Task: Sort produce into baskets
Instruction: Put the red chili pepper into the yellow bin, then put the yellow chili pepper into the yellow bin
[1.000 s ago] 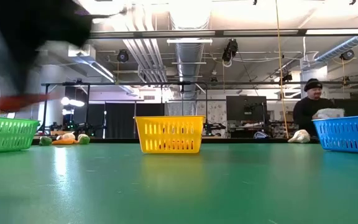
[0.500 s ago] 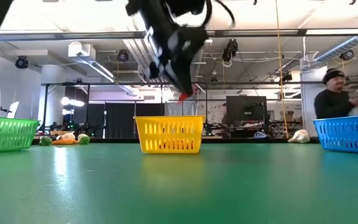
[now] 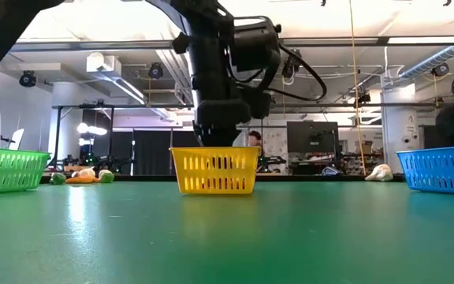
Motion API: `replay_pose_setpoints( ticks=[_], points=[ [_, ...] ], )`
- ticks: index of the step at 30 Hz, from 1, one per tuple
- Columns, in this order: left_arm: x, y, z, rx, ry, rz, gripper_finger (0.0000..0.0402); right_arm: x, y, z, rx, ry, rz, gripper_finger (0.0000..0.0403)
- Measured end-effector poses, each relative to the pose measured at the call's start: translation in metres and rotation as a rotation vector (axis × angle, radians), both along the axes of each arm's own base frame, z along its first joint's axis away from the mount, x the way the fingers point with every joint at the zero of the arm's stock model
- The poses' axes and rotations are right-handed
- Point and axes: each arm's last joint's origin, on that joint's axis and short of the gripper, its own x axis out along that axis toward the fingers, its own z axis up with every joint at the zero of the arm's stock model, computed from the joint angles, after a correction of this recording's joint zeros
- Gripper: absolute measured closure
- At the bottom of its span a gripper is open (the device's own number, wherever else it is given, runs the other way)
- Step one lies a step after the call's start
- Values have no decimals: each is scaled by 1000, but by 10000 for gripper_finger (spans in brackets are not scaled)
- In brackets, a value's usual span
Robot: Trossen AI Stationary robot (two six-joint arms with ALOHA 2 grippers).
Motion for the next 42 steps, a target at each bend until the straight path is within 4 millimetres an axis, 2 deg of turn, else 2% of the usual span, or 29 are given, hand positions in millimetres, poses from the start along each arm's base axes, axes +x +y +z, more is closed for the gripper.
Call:
replay_pose_setpoints(
  ticks=[3, 5, 9, 13, 18, 22, 24, 26, 29, 33, 35, 38, 42],
  points=[
    [0, 0, -1, 2, 4, 2, 326, 4, 1, -1, -6, -11, 22, 321],
    [0, 0, 6, 10, -17, 17, 295, 6, 2, -1, -16, -23, 42, 318],
    [-7, 0, 34, 68, -78, 77, 243, 16, -5, 1, -79, -45, 77, 310],
    [-27, -15, 67, 57, -84, 105, 213, 24, -15, 1, -103, -43, 64, 298],
    [-72, -66, 119, 26, -90, 50, 209, 35, -19, -5, -163, -25, 101, 274],
    [-118, -128, 149, -38, -130, -66, 214, 45, -15, -12, -238, -49, 137, 254],
    [-144, -161, 157, -81, -130, -127, 216, 50, -13, -15, -288, -63, 151, 245],
    [-172, -192, 156, -129, -99, -178, 217, 54, -11, -20, -337, -61, 168, 237],
    [-213, -232, 143, -219, 19, -219, 217, 59, -12, -24, -392, -50, 189, 228],
    [-259, -268, 115, -287, 177, -191, 217, 67, -21, -24, -435, -38, 205, 220],
    [-269, -279, 99, -329, 212, -164, 219, 71, -26, -24, -452, -29, 208, 219],
    [-274, -288, 76, -384, 256, -138, 226, 77, -35, -24, -472, -15, 209, 218],
    [-277, -289, 44, -349, 361, -124, 237, 80, -41, -23, -481, -6, 212, 218]
  ],
)
